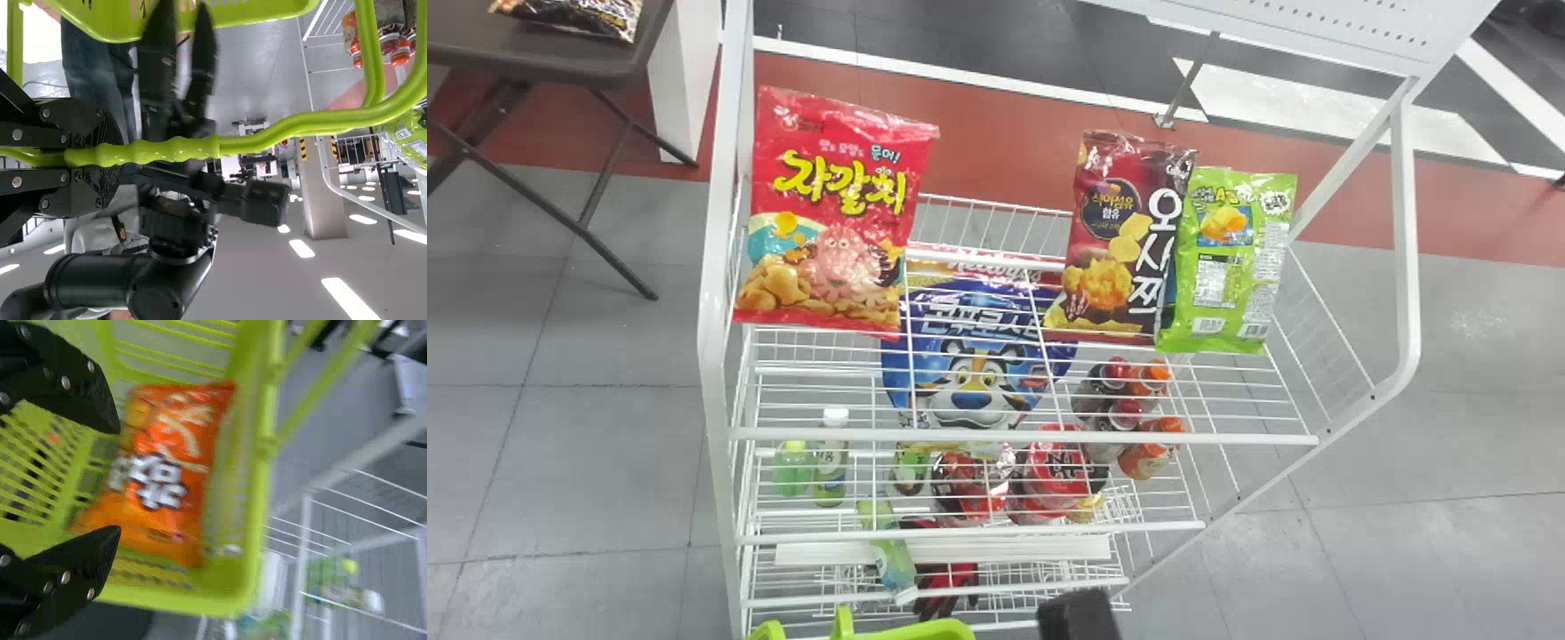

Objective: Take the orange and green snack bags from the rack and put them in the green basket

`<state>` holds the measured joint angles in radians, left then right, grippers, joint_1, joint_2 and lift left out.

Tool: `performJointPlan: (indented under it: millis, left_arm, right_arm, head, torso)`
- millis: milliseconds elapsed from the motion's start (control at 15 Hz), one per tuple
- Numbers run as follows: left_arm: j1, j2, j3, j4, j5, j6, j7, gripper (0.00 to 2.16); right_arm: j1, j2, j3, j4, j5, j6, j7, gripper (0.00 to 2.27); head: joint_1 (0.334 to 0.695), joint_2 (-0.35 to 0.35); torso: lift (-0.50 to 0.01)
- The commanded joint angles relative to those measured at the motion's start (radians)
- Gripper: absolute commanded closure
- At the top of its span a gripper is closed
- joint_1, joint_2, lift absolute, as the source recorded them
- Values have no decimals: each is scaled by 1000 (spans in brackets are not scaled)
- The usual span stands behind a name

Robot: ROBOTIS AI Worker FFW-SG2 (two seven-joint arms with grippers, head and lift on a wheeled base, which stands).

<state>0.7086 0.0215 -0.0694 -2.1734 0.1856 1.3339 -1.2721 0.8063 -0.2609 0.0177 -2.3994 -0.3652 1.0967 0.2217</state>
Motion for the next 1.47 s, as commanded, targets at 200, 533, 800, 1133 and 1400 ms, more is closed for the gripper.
performJointPlan:
  millis: [200, 533, 800, 1133, 1400]
  left_arm:
    - [0, -2, 0, 0, 0, -3, 0, 2148]
    - [0, -2, -6, 0, 0, -3, 5, 2148]
    - [-17, 9, -13, 3, -9, 28, 5, 2148]
    - [-38, 18, -27, 1, -14, 71, 0, 2148]
    - [-32, 18, -21, 7, -14, 71, -1, 2148]
  right_arm:
    - [-18, 42, -214, -43, -74, -297, 30, 66]
    - [-196, 91, -470, 34, -101, -462, 77, 66]
    - [-331, 89, -568, 186, -90, -557, 111, 66]
    - [-495, 65, -613, 368, -34, -585, 107, 66]
    - [-616, 22, -556, 503, 46, -591, 108, 66]
  head:
    - [695, -350]
    - [695, -350]
    - [695, -350]
    - [695, -350]
    - [695, -350]
  torso:
    - [0]
    - [0]
    - [0]
    - [0]
    - [0]
